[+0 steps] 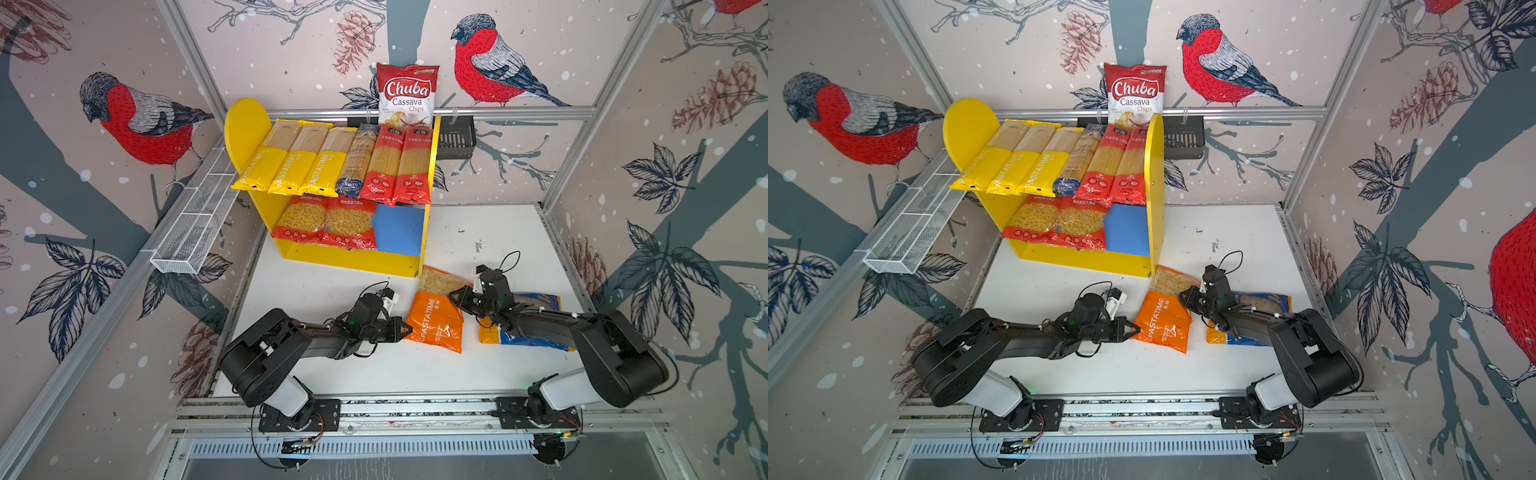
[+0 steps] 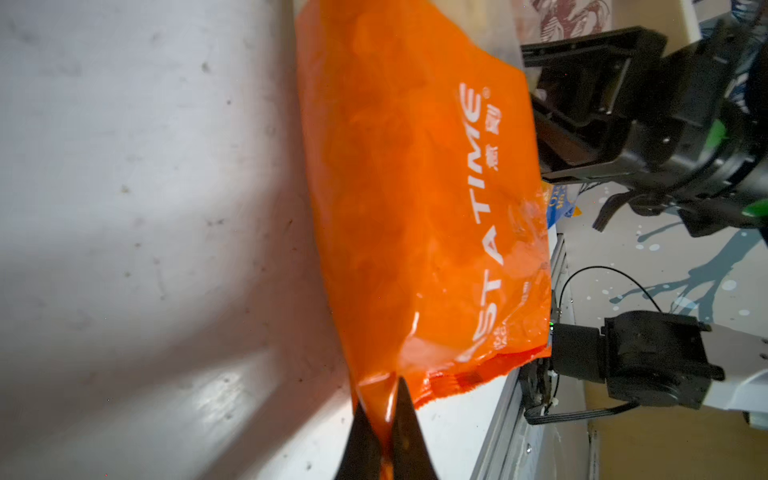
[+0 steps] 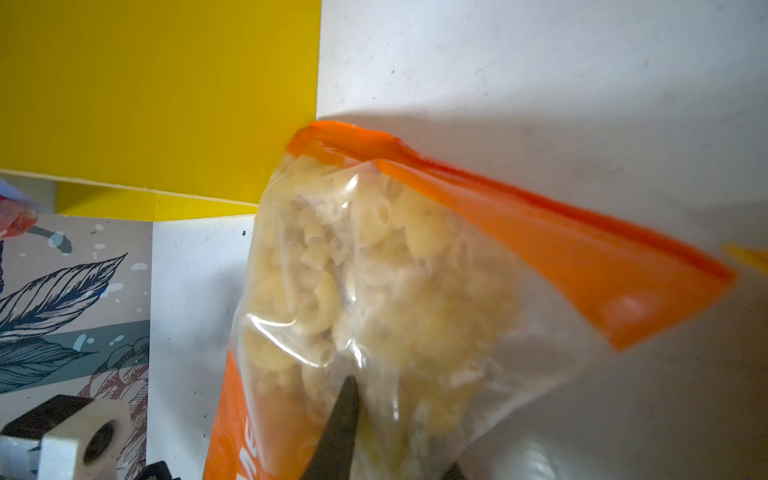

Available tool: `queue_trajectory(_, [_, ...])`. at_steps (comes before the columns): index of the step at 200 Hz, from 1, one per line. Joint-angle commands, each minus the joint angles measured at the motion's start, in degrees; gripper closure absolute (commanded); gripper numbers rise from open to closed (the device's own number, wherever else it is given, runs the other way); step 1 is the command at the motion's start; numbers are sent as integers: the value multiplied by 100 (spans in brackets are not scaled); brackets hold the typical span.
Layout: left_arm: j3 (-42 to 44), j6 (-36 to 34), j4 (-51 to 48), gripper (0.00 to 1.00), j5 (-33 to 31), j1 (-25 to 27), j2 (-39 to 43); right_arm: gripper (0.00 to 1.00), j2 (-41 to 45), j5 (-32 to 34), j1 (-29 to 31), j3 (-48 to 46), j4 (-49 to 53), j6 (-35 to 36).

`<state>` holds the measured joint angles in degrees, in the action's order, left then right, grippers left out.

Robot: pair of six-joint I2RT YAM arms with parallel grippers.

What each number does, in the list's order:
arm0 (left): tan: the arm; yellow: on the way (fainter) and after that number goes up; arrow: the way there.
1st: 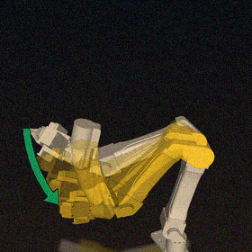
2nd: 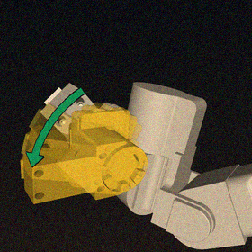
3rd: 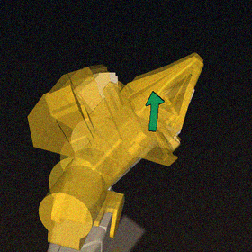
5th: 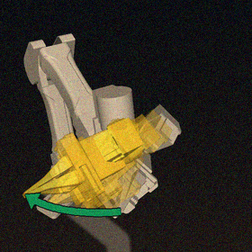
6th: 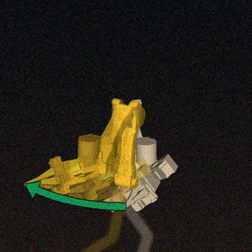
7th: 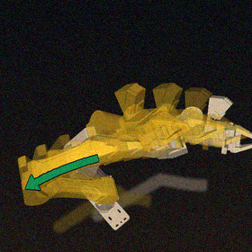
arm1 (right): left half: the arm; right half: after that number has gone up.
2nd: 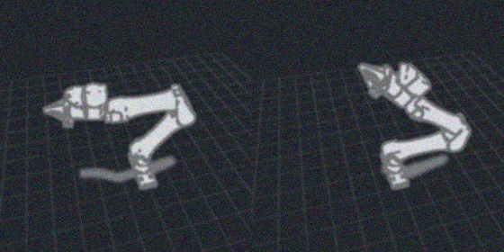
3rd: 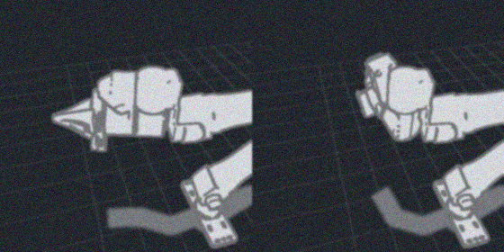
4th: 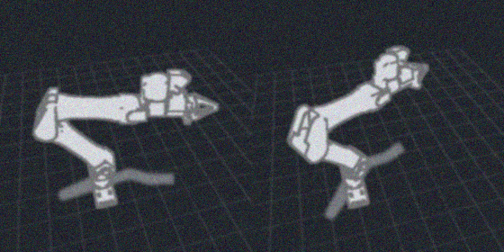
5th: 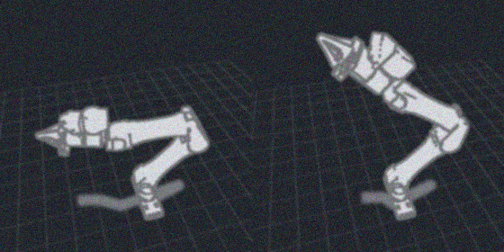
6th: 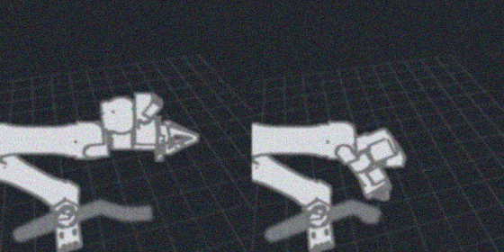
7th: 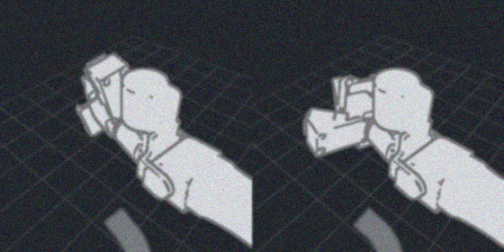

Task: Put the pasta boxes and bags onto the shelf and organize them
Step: 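Lift the orange bag with both grippers and carry it toward the lower shelf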

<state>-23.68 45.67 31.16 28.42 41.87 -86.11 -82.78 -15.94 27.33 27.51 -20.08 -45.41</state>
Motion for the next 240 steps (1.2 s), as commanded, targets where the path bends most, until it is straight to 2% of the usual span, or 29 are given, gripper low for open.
queue_trajectory(1, [37,-106,-160,100,-4,14,405,91,238,-73,80,-118,-340,-155])
queue_trajectory(59, [145,-513,-1514,100,-536,14,1721,97,1065,69,295,-427,-739,-243])
queue_trajectory(84, [75,-616,-2315,100,-952,14,2350,98,1555,282,655,-363,-736,-9])
queue_trajectory(116, [260,-456,-2793,100,-1383,58,3436,100,1995,677,1228,-94,-612,463])
queue_trajectory(174, [180,-521,-3439,100,-1744,76,4944,100,1569,1265,2257,976,-111,1319])
queue_trajectory(211, [141,-593,-3767,100,-2131,76,5586,100,1126,1361,2456,1681,-119,1852])
queue_trajectory(240, [-49,-817,-3968,100,-2515,76,5694,100,679,1507,2472,2200,-357,2206])
